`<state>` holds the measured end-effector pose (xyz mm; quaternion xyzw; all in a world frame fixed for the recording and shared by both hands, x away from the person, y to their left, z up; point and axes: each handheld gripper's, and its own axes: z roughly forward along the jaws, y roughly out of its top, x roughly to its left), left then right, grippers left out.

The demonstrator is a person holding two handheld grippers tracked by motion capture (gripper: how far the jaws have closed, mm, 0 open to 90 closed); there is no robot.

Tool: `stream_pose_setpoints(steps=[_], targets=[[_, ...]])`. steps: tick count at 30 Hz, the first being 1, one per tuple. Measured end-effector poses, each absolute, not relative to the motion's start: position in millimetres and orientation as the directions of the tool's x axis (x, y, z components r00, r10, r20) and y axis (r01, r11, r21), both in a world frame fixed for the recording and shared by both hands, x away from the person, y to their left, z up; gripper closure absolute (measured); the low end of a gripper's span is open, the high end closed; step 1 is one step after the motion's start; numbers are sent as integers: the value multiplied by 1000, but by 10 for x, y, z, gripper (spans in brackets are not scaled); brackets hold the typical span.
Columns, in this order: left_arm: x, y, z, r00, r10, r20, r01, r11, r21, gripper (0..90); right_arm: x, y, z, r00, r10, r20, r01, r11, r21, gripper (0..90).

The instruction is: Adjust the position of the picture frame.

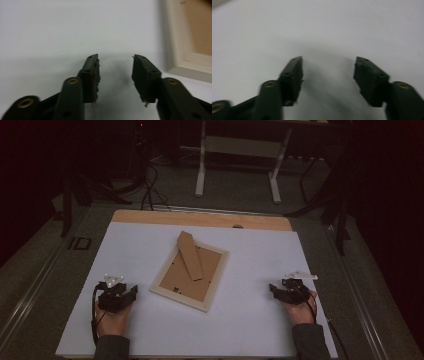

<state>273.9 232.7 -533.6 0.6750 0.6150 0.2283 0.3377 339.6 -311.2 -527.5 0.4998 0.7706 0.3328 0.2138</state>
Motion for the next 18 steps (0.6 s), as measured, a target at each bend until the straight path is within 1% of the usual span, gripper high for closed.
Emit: stream_pose_setpoints(steps=[1,2,5,7,8,9,10,11,13,14,15,16,17,18], targets=[[2737,2323,-5321,165,980,-111,672,-30,740,601,3392,-3095,-5261,-418,908,7,621,280,732,464],[2735,2321,-5308,184,976,-114,667,-39,744,634,3374,-3060,-5233,-429,903,-2,604,289,743,491],[2726,2322,-5288,220,968,-122,662,-57,747,649,3353,-3048,-5200,-434,901,-1,593,286,753,512],[2715,2325,-5276,228,967,-118,655,-63,753,661,3339,-3058,-5160,-434,901,9,579,271,769,553],[2715,2325,-5276,228,967,-118,655,-63,753,677,3335,-3066,-5147,-435,900,19,577,263,773,588],[2708,2334,-5260,238,964,-116,649,-69,757,677,3335,-3066,-5147,-435,900,19,577,263,773,588],[2711,2347,-5242,259,957,-128,641,-71,765,705,3327,-3089,-5116,-444,895,46,571,243,785,645],[2715,2353,-5232,266,954,-137,641,-69,765,717,3324,-3092,-5110,-443,895,51,570,237,787,672],[2716,2360,-5227,272,952,-141,636,-68,769,769,3315,-3092,-5097,-439,897,55,568,229,791,725],[2717,2366,-5222,275,950,-147,634,-65,770,769,3315,-3092,-5097,-439,897,55,568,229,791,725],[2719,2375,-5219,279,948,-152,636,-64,769,851,3302,-3080,-5087,-434,899,51,562,226,796,806],[2719,2379,-5218,283,947,-155,638,-65,767,900,3297,-3074,-5082,-434,900,51,559,225,798,851],[2719,2383,-5217,284,945,-162,636,-60,769,900,3286,-3066,-5075,-429,902,48,557,222,800,889],[2718,2389,-5210,288,942,-172,638,-55,768,900,3286,-3066,-5075,-429,902,48,557,222,800,889]])
